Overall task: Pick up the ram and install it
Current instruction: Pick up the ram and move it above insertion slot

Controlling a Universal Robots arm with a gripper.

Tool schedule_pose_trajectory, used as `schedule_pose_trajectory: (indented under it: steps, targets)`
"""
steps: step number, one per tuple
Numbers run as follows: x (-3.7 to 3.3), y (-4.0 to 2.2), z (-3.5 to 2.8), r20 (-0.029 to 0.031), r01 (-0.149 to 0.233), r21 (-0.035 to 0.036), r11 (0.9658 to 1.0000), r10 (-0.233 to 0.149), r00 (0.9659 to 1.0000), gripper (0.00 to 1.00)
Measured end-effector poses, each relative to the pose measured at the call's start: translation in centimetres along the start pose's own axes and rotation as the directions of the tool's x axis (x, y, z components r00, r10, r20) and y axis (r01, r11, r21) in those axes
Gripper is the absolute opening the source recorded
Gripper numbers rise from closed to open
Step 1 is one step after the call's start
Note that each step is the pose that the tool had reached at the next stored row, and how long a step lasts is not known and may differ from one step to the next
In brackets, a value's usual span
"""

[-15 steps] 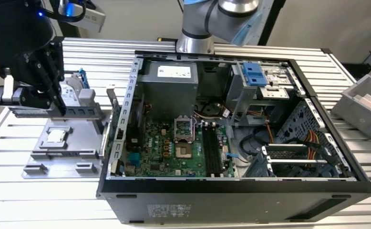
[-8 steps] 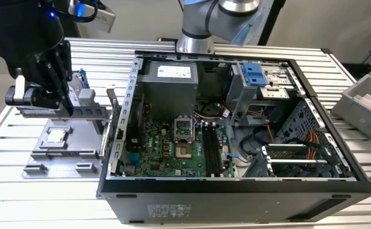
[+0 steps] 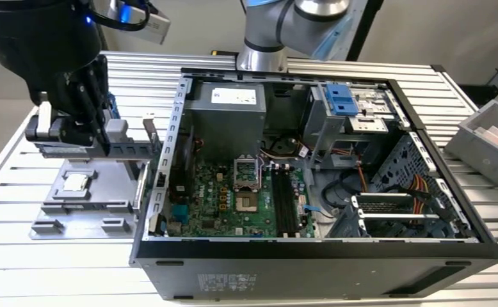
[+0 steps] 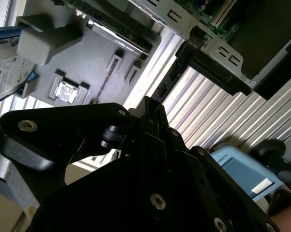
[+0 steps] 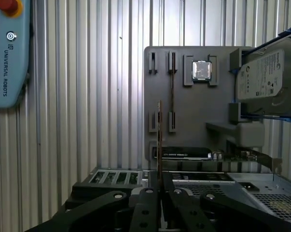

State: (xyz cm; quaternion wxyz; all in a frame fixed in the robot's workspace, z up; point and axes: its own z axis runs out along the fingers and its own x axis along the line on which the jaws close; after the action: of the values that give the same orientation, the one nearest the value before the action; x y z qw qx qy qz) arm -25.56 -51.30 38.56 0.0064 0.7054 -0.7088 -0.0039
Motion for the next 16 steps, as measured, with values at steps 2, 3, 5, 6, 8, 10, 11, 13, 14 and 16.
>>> schedule_pose_trajectory:
  steps: [2,3,5,6,8,10,11,13,14,16]
  targets:
    - [0.00,-0.36,-0.01,-0.0001,0.000,-0.0002,1.0000,0.000,1.0000,0.00]
    - [0.00,-0.54,-0.01,0.0000,0.000,-0.0002,1.0000,0.000,1.0000,0.00]
    - [-0.01,-0.89,-0.02,-0.0001,0.000,-0.0004,1.0000,0.000,1.0000,0.00]
    - [-0.01,-1.06,-0.01,0.0000,0.000,-0.0003,1.0000,0.000,1.0000,0.00]
    - [-0.01,-1.40,-0.03,-0.0001,0.000,-0.0006,1.0000,0.000,1.0000,0.00]
    - [-0.01,-1.74,-0.03,-0.0001,0.000,-0.0007,1.0000,0.000,1.0000,0.00]
    - [-0.01,-1.90,-0.03,0.0000,0.000,-0.0007,1.0000,0.000,1.0000,0.00]
    - [-0.01,-2.23,-0.03,0.0000,0.000,-0.0008,1.0000,0.000,1.0000,0.00]
    - [-0.01,-2.40,-0.04,-0.0001,0.000,-0.0009,1.0000,0.000,1.0000,0.00]
    - [-0.01,-2.74,-0.04,0.0000,0.000,-0.0009,1.0000,0.000,1.0000,0.00]
